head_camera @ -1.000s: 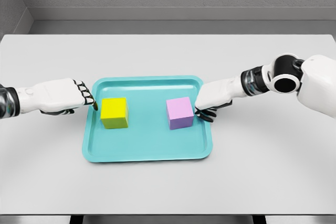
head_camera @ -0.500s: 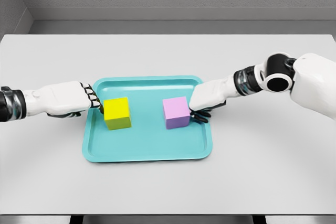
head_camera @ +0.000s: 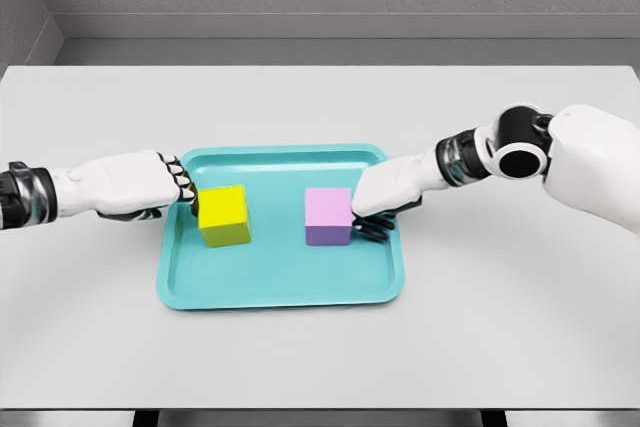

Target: Push two cubes

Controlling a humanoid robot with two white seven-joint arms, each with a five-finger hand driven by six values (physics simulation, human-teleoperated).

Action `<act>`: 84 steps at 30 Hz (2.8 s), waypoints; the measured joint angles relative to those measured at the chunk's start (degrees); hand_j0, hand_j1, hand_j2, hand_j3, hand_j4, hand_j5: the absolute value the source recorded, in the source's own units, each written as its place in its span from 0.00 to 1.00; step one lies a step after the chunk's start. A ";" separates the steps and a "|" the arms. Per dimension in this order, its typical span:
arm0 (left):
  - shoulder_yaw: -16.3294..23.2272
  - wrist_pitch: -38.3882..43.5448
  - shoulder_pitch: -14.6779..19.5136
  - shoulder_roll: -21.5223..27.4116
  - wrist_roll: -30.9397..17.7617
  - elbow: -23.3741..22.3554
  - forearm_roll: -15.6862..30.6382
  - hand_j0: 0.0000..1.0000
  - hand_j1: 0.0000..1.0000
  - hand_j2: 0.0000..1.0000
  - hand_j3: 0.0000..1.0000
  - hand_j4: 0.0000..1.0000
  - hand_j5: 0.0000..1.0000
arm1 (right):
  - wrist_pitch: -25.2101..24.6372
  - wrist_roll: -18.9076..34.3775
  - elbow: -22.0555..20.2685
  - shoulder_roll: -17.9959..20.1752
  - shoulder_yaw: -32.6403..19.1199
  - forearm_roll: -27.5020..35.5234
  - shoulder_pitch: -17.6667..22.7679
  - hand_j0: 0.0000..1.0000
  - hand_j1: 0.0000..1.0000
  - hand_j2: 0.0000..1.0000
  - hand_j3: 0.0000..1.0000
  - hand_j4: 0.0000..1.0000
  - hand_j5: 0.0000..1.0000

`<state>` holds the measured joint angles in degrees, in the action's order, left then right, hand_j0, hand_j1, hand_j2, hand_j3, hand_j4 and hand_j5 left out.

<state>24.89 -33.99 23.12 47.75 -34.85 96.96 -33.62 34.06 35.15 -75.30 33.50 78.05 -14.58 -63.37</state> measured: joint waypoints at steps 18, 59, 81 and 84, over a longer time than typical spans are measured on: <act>-0.05 -0.32 -0.53 0.92 -0.04 -0.04 -0.31 0.66 0.66 0.66 0.66 0.66 0.66 | -0.03 -0.13 0.13 -1.82 1.15 -1.32 -0.35 0.14 0.14 0.14 0.14 0.14 0.14; 1.84 -1.15 1.84 -4.88 -0.17 -4.21 -1.47 0.66 0.66 0.66 0.66 0.66 0.66 | -1.78 -0.14 4.91 -5.48 1.37 -1.42 -1.23 0.14 0.14 0.14 0.14 0.14 0.14; 3.70 -1.14 1.93 -4.27 -0.17 -3.92 -1.06 0.67 0.67 0.67 0.67 0.67 0.67 | -2.55 -0.14 5.56 -7.79 1.97 -1.67 -2.55 0.14 0.14 0.14 0.14 0.14 0.14; 3.89 -0.85 1.93 -4.77 -0.21 -3.95 -1.10 0.67 0.67 0.67 0.67 0.67 0.67 | -2.57 -0.11 5.53 -7.86 1.95 -1.83 -2.64 0.14 0.14 0.14 0.14 0.14 0.14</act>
<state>28.77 -34.84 25.05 42.99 -35.06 93.01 -34.72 31.49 35.04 -69.78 25.64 80.00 -16.40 -66.01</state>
